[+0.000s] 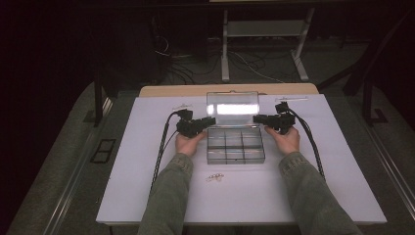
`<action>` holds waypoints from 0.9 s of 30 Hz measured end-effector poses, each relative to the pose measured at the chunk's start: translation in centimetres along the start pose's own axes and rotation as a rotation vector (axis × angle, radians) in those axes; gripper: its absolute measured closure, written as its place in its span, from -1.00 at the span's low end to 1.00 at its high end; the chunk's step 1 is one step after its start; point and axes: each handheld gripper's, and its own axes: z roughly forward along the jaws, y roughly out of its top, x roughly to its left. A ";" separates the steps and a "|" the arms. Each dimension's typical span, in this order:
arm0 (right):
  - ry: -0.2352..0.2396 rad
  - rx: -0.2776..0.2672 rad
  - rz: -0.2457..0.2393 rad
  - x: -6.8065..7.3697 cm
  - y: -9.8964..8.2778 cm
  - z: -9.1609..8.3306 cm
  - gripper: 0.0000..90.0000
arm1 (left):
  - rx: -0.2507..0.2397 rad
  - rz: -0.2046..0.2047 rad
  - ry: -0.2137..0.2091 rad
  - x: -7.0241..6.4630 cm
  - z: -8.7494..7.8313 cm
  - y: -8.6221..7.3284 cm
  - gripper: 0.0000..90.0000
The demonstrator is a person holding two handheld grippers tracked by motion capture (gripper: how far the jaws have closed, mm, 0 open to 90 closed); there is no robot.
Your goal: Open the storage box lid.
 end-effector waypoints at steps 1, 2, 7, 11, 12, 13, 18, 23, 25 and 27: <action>0.002 0.005 0.004 -0.1 0.0 0.1 0.54 | 0.003 0.001 0.002 0.0 0.0 0.0 0.45; 0.007 0.003 0.012 -0.2 -0.1 0.1 0.54 | 0.003 -0.001 0.004 0.1 0.0 0.0 0.44; 0.021 0.007 0.043 -0.4 -0.2 0.2 0.53 | 0.001 -0.018 0.000 0.2 0.1 -0.1 0.43; 0.023 0.009 0.047 -0.5 -0.3 0.2 0.51 | 0.003 -0.023 0.000 0.2 0.2 -0.1 0.40; 0.023 0.009 0.048 -0.5 -0.3 0.2 0.51 | 0.005 -0.024 -0.001 0.2 0.2 -0.2 0.40; 0.025 0.010 0.049 -0.5 -0.4 0.2 0.50 | 0.007 -0.024 -0.001 0.3 0.2 -0.2 0.40; 0.035 0.009 0.059 -0.7 -0.6 0.4 0.45 | 0.011 -0.041 -0.001 0.3 0.4 -0.3 0.34; 0.032 0.011 0.064 -0.7 -0.8 0.4 0.41 | 0.017 -0.045 0.003 0.4 0.4 -0.3 0.32; 0.033 0.012 0.063 -0.7 -0.8 0.4 0.39 | 0.019 -0.044 0.007 0.4 0.4 -0.3 0.31; 0.033 0.019 0.065 -0.6 -0.8 0.5 0.36 | 0.022 -0.044 0.010 0.4 0.4 -0.3 0.29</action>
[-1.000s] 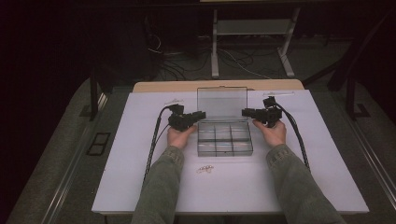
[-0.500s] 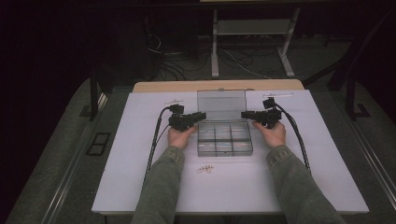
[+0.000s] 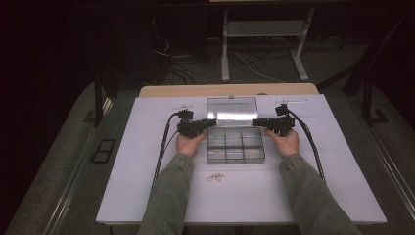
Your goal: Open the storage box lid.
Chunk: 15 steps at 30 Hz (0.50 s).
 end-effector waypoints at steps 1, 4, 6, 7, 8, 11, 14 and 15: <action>0.000 0.001 0.006 0.0 0.0 0.0 0.35 | 0.003 0.006 0.004 0.0 0.0 0.0 0.28; -0.014 0.000 0.004 0.0 -0.1 0.1 0.27 | 0.020 0.005 0.021 -0.1 0.0 0.2 0.22; -0.027 -0.001 0.000 0.0 -0.1 0.1 0.21 | 0.034 -0.010 0.024 0.0 0.0 0.1 0.16; -0.030 0.000 -0.003 0.0 -0.1 0.2 0.21 | 0.037 -0.026 0.015 0.2 0.0 0.1 0.13; -0.030 0.000 -0.003 0.0 -0.1 0.2 0.20 | 0.037 -0.039 0.011 0.3 0.0 0.0 0.13; -0.032 0.002 -0.002 0.1 -0.1 0.2 0.17 | 0.037 -0.041 0.013 0.3 0.0 0.0 0.12; -0.040 0.003 -0.008 0.1 -0.1 0.3 0.10 | 0.044 -0.035 0.042 0.2 0.0 0.1 0.04; -0.042 0.005 -0.009 0.1 -0.1 0.3 0.08 | 0.044 -0.032 0.045 0.3 0.0 0.1 0.02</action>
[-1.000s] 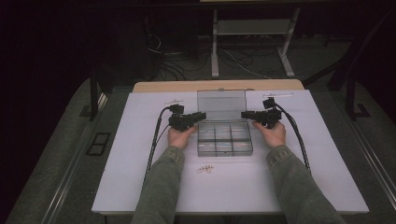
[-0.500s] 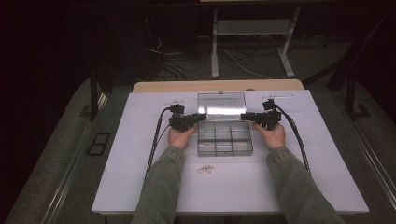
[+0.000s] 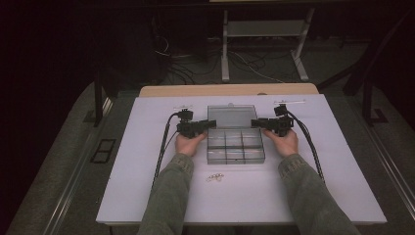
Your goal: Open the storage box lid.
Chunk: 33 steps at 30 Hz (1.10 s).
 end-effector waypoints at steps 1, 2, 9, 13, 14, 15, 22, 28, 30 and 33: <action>-0.004 0.001 0.000 0.0 0.0 0.0 0.05 | 0.000 -0.001 -0.001 0.0 0.0 0.0 0.03; -0.002 0.002 0.007 -0.1 0.0 0.0 0.04 | -0.001 0.002 0.002 -0.1 -0.1 0.1 0.03; -0.046 0.010 -0.021 0.1 0.1 -0.4 -0.39 | -0.003 0.037 -0.001 -0.5 -0.5 0.2 -0.14; -0.058 0.012 -0.037 0.3 0.3 -1.2 -0.69 | -0.020 0.040 -0.008 -1.0 -0.8 0.5 -0.39; -0.058 0.010 -0.047 0.5 0.4 -1.5 -0.73 | -0.027 0.031 -0.007 -1.2 -0.9 0.6 -0.46; -0.060 0.003 -0.055 0.6 0.4 -1.9 -0.74 | -0.030 0.026 -0.008 -1.3 -1.0 0.7 -0.53; -0.047 -0.001 -0.100 2.1 0.2 -4.0 -0.99 | -0.003 0.059 -0.039 -2.4 -1.5 0.8 -1.00; -0.027 -0.016 -0.141 3.3 -0.4 -5.8 -0.99 | 0.020 0.114 -0.026 -3.2 -2.2 0.8 -1.00; -0.021 -0.019 -0.157 3.7 -0.7 -6.3 -0.99 | 0.016 0.117 -0.041 -3.5 -2.9 0.7 -1.00; -0.021 -0.022 -0.187 4.3 -1.2 -7.2 -0.99 | 0.019 0.132 -0.055 -3.8 -3.5 0.5 -1.00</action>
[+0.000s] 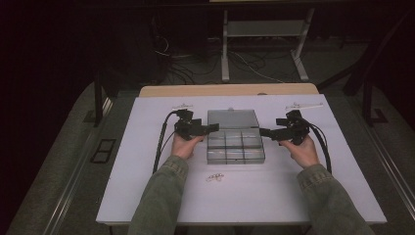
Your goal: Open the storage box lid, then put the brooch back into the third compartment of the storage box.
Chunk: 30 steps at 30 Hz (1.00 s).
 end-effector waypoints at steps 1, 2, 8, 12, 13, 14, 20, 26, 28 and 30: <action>0.000 -0.001 -0.008 0.2 -0.1 -0.3 -0.99 | 0.002 0.006 -0.001 -0.1 -0.2 -0.1 -1.00; 0.003 0.000 -0.011 0.4 -0.3 -0.6 -0.99 | 0.005 0.011 -0.002 -0.2 -0.5 -0.1 -1.00; 0.020 -0.015 -0.016 1.0 -1.5 -2.2 -0.99 | 0.000 0.052 -0.020 -1.2 -1.9 -0.3 -1.00; 0.017 -0.013 -0.027 1.5 -2.4 -2.9 -0.99 | 0.008 0.083 -0.033 -2.0 -2.9 -0.3 -1.00; 0.015 -0.010 -0.028 1.7 -2.6 -3.1 -0.99 | 0.005 0.086 -0.034 -2.3 -3.1 -0.3 -1.00; 0.014 -0.010 -0.032 1.8 -2.8 -3.3 -0.99 | 0.004 0.091 -0.037 -2.5 -3.3 -0.3 -1.00; 0.018 -0.009 -0.037 2.4 -3.9 -4.3 -0.99 | 0.004 0.135 -0.046 -3.6 -4.7 -0.3 -1.00; 0.028 -0.009 -0.036 2.8 -4.8 -5.0 -0.99 | 0.009 0.147 -0.055 -4.2 -5.5 -0.8 -1.00; 0.027 -0.006 -0.041 2.9 -5.1 -5.2 -0.99 | 0.013 0.157 -0.059 -4.4 -5.7 -1.0 -1.00; 0.027 -0.004 -0.037 2.9 -5.5 -5.4 -0.99 | 0.017 0.160 -0.063 -4.7 -5.9 -1.2 -1.00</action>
